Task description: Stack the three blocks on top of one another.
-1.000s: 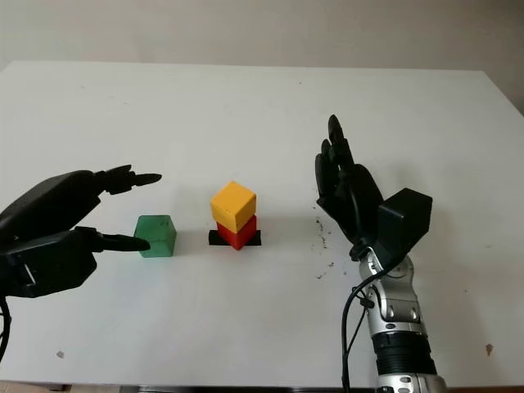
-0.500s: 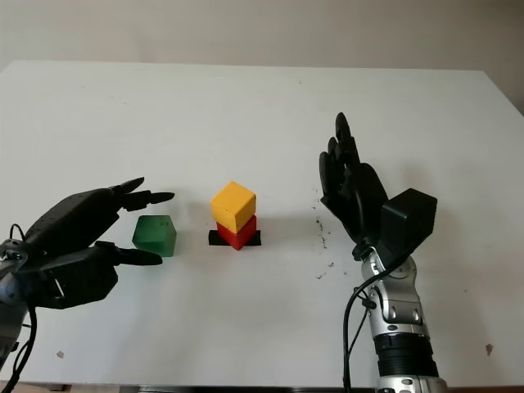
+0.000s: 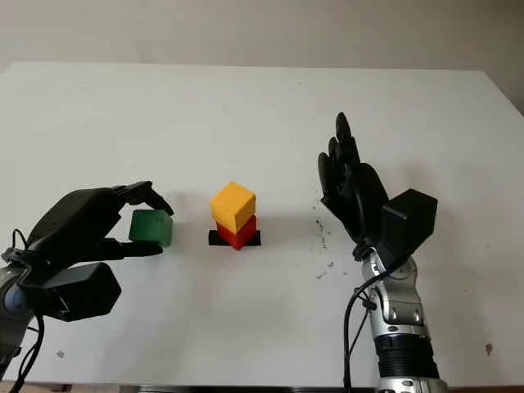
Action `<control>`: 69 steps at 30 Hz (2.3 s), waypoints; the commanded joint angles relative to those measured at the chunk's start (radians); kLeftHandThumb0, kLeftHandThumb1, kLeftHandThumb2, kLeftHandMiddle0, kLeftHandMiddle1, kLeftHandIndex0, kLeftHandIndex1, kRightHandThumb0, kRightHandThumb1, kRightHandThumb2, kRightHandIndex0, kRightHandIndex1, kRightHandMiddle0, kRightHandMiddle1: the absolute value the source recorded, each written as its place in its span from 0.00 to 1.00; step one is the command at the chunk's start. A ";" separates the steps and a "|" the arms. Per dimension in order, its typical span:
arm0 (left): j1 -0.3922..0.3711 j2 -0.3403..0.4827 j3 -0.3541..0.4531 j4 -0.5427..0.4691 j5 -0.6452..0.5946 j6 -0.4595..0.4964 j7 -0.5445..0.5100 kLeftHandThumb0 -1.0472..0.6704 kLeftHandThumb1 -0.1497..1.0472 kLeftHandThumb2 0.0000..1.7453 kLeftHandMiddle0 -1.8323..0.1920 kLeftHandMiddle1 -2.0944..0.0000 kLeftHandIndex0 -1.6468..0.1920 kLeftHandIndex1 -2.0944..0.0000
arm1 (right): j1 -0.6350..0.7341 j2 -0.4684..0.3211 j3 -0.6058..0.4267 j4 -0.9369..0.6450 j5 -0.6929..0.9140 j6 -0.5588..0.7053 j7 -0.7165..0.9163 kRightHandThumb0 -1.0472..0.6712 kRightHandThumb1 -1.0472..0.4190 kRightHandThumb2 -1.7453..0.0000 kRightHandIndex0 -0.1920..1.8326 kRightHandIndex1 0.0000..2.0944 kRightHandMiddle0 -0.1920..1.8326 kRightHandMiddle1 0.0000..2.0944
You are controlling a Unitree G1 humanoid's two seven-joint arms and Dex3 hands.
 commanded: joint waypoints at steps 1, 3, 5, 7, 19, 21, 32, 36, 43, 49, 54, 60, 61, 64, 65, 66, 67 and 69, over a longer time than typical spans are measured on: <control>0.007 0.019 0.017 -0.033 0.004 0.006 -0.011 0.42 0.91 0.03 0.69 0.95 0.67 0.37 | 0.005 -0.004 0.000 -0.018 -0.004 -0.002 -0.001 0.16 0.00 0.69 0.00 0.00 0.00 0.00; 0.002 0.036 0.024 -0.062 0.014 0.024 -0.037 0.42 0.92 0.03 0.69 0.95 0.67 0.39 | 0.004 -0.004 0.000 -0.019 -0.005 0.005 -0.003 0.16 0.00 0.70 0.00 0.00 0.00 0.00; -0.006 0.060 0.034 -0.100 0.029 0.039 -0.068 0.42 0.92 0.03 0.69 0.95 0.63 0.44 | 0.004 -0.001 0.000 -0.020 -0.002 0.011 -0.004 0.15 0.00 0.70 0.00 0.00 0.00 0.00; -0.018 0.082 0.045 -0.126 0.035 0.037 -0.087 0.42 0.91 0.03 0.68 0.96 0.61 0.47 | 0.002 0.000 0.000 -0.014 0.001 0.002 0.001 0.15 0.00 0.71 0.00 0.00 0.00 0.00; -0.262 0.172 0.084 -0.143 -0.033 -0.099 -0.124 0.39 0.92 0.03 0.66 0.97 0.56 0.50 | -0.009 0.010 0.002 0.018 0.005 -0.012 0.020 0.15 0.00 0.73 0.00 0.00 0.00 0.00; -0.299 0.163 0.076 -0.124 -0.039 -0.125 -0.113 0.39 0.90 0.03 0.66 0.97 0.54 0.50 | -0.008 0.010 0.004 0.015 0.001 -0.011 0.018 0.14 0.00 0.73 0.00 0.00 0.00 0.00; -0.542 0.121 -0.015 0.016 -0.155 -0.167 -0.219 0.38 0.92 0.03 0.67 0.98 0.58 0.43 | 0.003 0.012 0.009 0.002 0.008 0.004 0.028 0.16 0.00 0.73 0.00 0.00 0.00 0.00; -0.697 0.114 -0.070 0.124 -0.253 -0.175 -0.366 0.40 0.92 0.03 0.68 0.98 0.59 0.41 | 0.008 0.009 0.012 -0.001 0.001 -0.002 0.027 0.16 0.00 0.72 0.00 0.00 0.00 0.00; -0.874 0.060 -0.152 0.293 -0.339 -0.191 -0.532 0.39 0.92 0.03 0.69 0.99 0.59 0.41 | 0.012 0.019 0.014 0.007 0.005 -0.025 0.025 0.15 0.00 0.72 0.00 0.00 0.00 0.00; -0.964 0.015 -0.213 0.379 -0.328 -0.171 -0.623 0.35 0.96 0.04 0.70 1.00 0.63 0.34 | 0.014 0.022 0.019 0.009 -0.003 -0.030 0.017 0.16 0.00 0.72 0.00 0.00 0.00 0.01; -1.003 -0.010 -0.260 0.409 -0.277 -0.167 -0.651 0.36 0.98 0.03 0.72 0.99 0.63 0.39 | 0.022 0.028 0.030 -0.005 -0.022 -0.028 -0.005 0.17 0.00 0.73 0.00 0.00 0.00 0.02; -0.998 -0.030 -0.276 0.382 -0.267 -0.160 -0.681 0.37 0.99 0.03 0.73 0.99 0.67 0.35 | 0.025 0.039 0.042 -0.003 -0.044 -0.036 -0.023 0.16 0.00 0.72 0.00 0.00 0.00 0.02; -0.994 -0.031 -0.278 0.376 -0.260 -0.162 -0.680 0.37 1.00 0.04 0.73 0.99 0.68 0.35 | 0.024 0.043 0.041 -0.002 -0.041 -0.036 -0.024 0.16 0.00 0.72 0.00 0.00 0.00 0.02; -0.983 -0.030 -0.283 0.357 -0.240 -0.154 -0.681 0.38 0.99 0.04 0.73 0.98 0.69 0.35 | 0.024 0.048 0.041 -0.001 -0.042 -0.035 -0.028 0.16 0.00 0.72 0.00 0.00 0.00 0.02; -0.978 -0.030 -0.282 0.353 -0.238 -0.152 -0.681 0.39 0.99 0.03 0.73 0.98 0.69 0.35 | 0.023 0.049 0.041 0.001 -0.044 -0.036 -0.030 0.16 0.00 0.72 0.00 0.00 0.00 0.02; -0.975 -0.030 -0.281 0.351 -0.237 -0.151 -0.681 0.39 0.99 0.03 0.73 0.98 0.68 0.36 | 0.023 0.050 0.041 0.002 -0.045 -0.037 -0.031 0.16 0.00 0.72 0.00 0.00 0.00 0.02; -0.972 -0.029 -0.281 0.349 -0.234 -0.152 -0.680 0.39 0.99 0.03 0.73 0.98 0.68 0.36 | 0.023 0.050 0.041 0.003 -0.045 -0.037 -0.031 0.16 0.00 0.72 0.00 0.00 0.00 0.02; -0.967 -0.029 -0.281 0.350 -0.237 -0.152 -0.683 0.38 0.99 0.03 0.73 0.98 0.68 0.36 | 0.024 0.051 0.040 0.000 -0.042 -0.035 -0.029 0.16 0.00 0.72 0.00 0.00 0.00 0.02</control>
